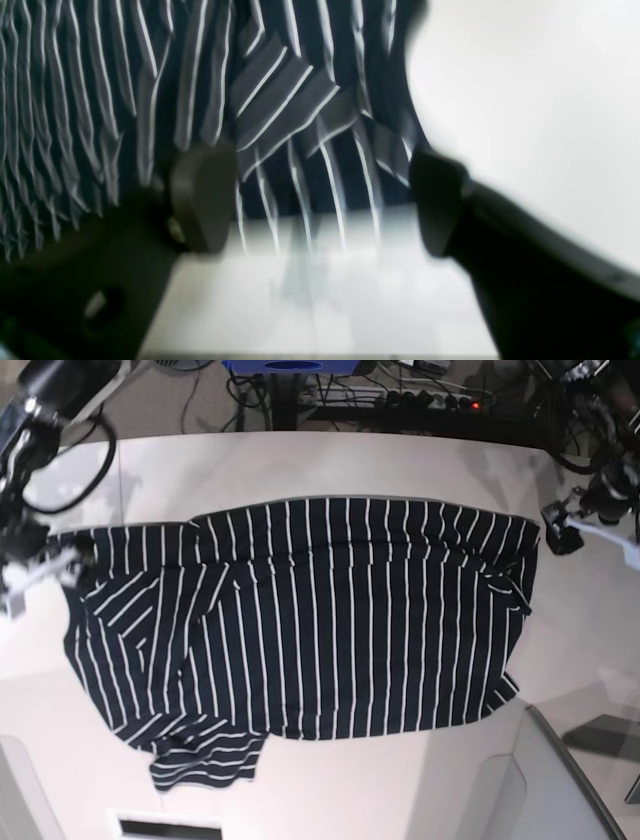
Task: Layout the t-shirt on the table in an organized manner, then fold the t-shirt properly
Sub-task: 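Release the shirt with both grippers and raise them away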
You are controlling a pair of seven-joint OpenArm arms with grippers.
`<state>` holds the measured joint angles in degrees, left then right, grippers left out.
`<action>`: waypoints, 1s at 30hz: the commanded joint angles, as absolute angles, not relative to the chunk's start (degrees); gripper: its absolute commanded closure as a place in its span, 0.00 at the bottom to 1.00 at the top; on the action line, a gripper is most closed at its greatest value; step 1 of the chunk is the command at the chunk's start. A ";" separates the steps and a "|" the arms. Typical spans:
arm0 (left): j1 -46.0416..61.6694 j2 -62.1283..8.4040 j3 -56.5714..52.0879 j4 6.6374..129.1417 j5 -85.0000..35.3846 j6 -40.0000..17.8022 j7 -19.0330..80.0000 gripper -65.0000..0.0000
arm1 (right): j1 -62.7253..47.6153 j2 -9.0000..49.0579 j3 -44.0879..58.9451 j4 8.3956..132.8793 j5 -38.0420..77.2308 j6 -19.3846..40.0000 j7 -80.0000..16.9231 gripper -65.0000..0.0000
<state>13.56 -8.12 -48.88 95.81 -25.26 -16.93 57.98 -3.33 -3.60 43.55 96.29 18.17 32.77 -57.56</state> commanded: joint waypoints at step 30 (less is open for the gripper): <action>24.66 -4.26 -43.91 83.38 -20.79 -31.69 38.90 0.00 | -0.75 1.36 53.93 63.78 30.02 33.27 -43.21 0.24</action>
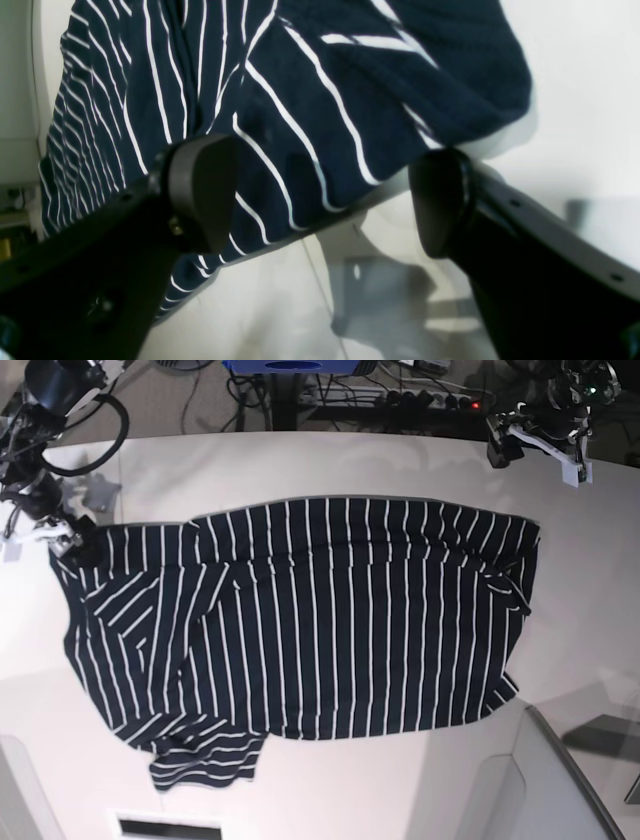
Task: Layout the t-shirt on the table in an organized manner, then fold the t-shirt properly
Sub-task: 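Release the shirt with both grippers and raise them away, then lower both grippers onto the shirt edge and grasp it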
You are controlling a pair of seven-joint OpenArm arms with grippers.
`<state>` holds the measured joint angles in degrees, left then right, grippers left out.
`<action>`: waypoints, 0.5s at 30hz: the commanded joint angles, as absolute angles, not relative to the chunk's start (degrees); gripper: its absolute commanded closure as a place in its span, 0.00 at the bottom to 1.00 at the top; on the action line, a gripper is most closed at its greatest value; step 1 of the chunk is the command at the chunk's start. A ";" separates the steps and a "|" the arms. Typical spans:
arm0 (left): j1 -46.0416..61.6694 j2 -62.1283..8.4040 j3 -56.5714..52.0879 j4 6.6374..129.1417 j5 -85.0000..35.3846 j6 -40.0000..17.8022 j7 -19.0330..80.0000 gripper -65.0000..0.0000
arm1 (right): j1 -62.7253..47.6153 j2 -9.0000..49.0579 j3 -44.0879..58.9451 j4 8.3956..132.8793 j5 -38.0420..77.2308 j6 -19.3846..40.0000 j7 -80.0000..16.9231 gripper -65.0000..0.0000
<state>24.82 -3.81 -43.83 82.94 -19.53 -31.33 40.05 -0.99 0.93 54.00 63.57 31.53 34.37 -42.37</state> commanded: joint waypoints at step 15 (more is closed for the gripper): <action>15.69 -4.35 -45.05 77.32 -20.79 -31.69 38.90 0.00 | 0.92 3.47 53.93 56.04 30.11 33.27 -43.30 0.99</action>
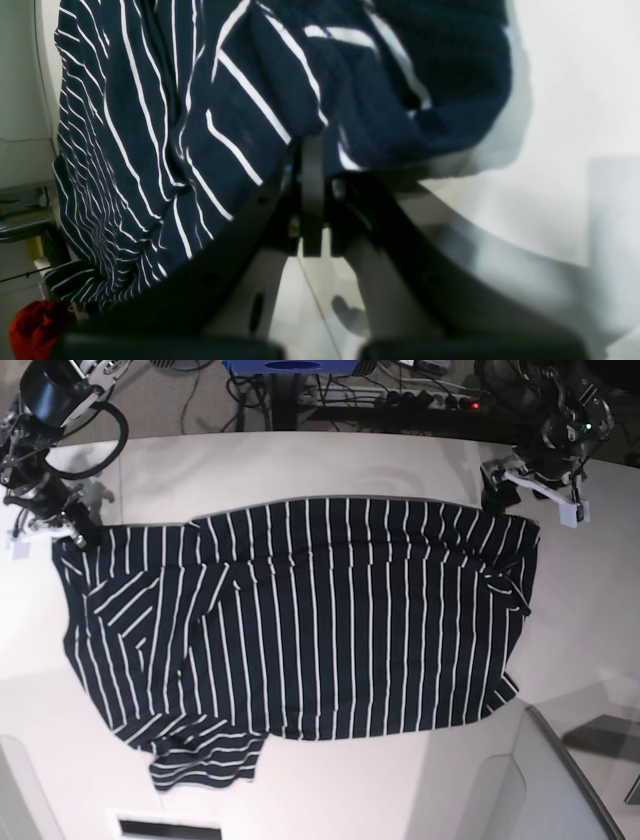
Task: Layout the t-shirt on the table in an organized manner, then fold the t-shirt properly
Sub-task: 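Lower both grippers onto the shirt edge and grasp it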
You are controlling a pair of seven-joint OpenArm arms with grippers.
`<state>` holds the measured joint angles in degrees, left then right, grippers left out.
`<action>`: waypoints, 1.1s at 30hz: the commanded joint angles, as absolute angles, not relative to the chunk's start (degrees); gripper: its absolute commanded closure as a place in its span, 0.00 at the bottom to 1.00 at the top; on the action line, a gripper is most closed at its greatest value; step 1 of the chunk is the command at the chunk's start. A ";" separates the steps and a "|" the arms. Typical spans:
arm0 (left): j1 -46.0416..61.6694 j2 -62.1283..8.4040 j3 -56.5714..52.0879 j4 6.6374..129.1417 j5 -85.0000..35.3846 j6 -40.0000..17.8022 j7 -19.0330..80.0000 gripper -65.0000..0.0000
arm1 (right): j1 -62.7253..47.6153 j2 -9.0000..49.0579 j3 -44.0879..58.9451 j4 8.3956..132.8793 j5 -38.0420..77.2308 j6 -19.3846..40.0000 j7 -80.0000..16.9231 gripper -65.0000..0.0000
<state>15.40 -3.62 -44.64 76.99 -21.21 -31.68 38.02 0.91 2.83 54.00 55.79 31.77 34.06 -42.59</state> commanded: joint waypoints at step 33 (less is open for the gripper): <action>8.22 -4.70 -45.93 60.44 -20.70 -31.69 28.70 0.99 | 0.66 5.58 53.67 56.40 29.85 33.27 -43.56 1.00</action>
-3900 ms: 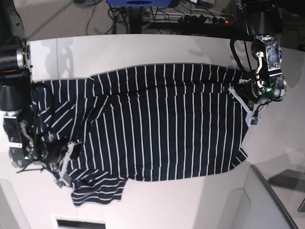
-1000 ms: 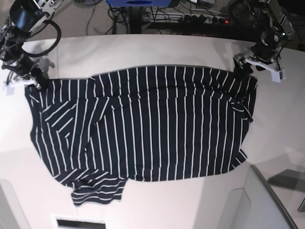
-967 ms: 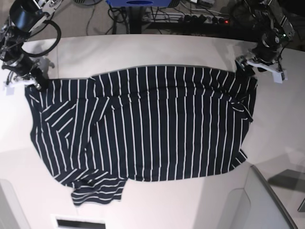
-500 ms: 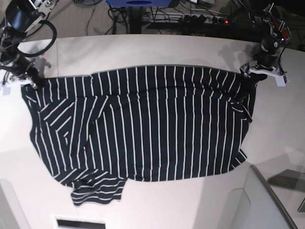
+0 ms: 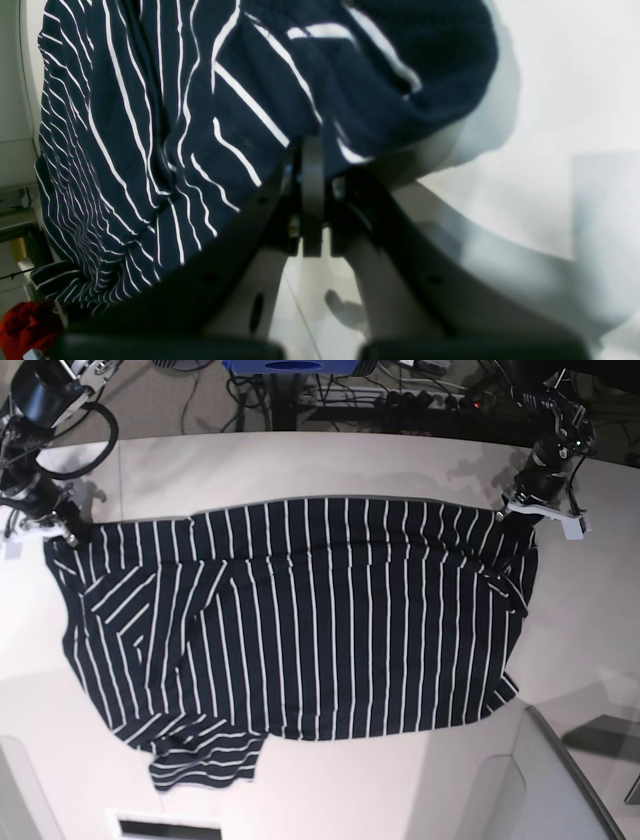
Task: Layout the t-shirt on the table in an organized manner, then fold the t-shirt properly
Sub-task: 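Lower both grippers onto the shirt edge and grasp it, then pull the grasped shirt edge with both grippers away from the shirt, straightening it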
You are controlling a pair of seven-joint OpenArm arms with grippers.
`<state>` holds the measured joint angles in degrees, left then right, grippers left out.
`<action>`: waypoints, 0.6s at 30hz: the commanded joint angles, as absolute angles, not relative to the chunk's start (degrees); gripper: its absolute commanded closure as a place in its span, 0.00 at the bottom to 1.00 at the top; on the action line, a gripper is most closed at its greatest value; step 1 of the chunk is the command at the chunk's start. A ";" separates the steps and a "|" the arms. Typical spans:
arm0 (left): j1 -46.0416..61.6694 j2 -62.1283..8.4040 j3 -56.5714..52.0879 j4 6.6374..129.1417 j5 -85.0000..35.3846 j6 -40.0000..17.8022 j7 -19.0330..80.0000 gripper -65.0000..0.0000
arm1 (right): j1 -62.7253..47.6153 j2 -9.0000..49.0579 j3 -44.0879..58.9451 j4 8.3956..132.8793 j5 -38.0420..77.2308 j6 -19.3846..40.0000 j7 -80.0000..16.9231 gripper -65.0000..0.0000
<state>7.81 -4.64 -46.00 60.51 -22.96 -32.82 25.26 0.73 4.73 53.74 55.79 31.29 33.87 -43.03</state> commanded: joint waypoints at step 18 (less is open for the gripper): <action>5.49 -6.46 -49.45 83.47 -20.88 -31.43 46.11 1.00 | 6.02 5.93 53.76 79.08 29.76 32.84 -60.97 1.00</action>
